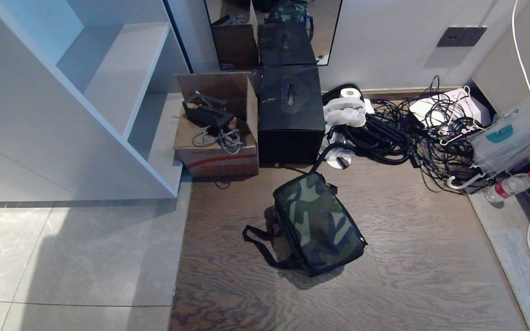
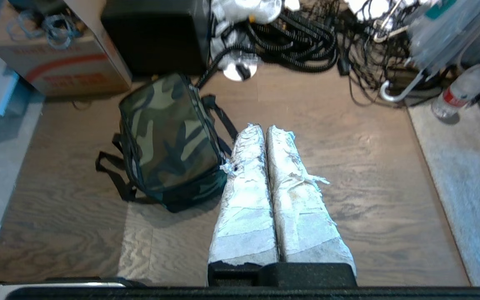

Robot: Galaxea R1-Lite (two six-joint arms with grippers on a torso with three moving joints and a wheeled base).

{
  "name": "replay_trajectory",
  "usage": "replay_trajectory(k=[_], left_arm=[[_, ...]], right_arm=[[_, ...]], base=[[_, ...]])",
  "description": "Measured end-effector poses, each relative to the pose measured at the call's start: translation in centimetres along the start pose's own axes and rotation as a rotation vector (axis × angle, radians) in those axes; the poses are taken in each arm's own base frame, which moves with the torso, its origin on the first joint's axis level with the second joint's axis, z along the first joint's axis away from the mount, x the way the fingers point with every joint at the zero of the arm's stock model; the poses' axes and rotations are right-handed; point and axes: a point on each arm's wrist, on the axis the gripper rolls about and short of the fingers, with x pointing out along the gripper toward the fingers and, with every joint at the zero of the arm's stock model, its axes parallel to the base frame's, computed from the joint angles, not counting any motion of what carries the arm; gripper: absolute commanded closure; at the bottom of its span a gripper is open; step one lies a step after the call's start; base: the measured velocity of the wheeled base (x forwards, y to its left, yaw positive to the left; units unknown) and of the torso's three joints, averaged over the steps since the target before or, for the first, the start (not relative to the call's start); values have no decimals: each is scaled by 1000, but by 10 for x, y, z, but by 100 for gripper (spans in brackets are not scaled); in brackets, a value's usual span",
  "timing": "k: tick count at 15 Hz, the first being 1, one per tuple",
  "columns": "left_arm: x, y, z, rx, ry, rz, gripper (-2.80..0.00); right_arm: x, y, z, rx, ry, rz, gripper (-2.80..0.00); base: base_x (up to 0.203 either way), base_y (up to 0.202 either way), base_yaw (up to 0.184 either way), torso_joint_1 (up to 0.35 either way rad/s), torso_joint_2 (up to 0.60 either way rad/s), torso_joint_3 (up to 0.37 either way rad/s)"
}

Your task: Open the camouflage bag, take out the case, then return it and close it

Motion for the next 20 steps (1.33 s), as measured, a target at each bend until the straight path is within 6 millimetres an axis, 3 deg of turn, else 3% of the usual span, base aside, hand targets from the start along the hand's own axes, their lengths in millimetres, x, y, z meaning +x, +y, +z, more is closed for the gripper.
replay_trajectory(k=[20], left_arm=[[0,0,0,0,-1,0,0]], right_arm=[[0,0,0,-1,0,0,0]], base=[[0,0,0,1,2,201]])
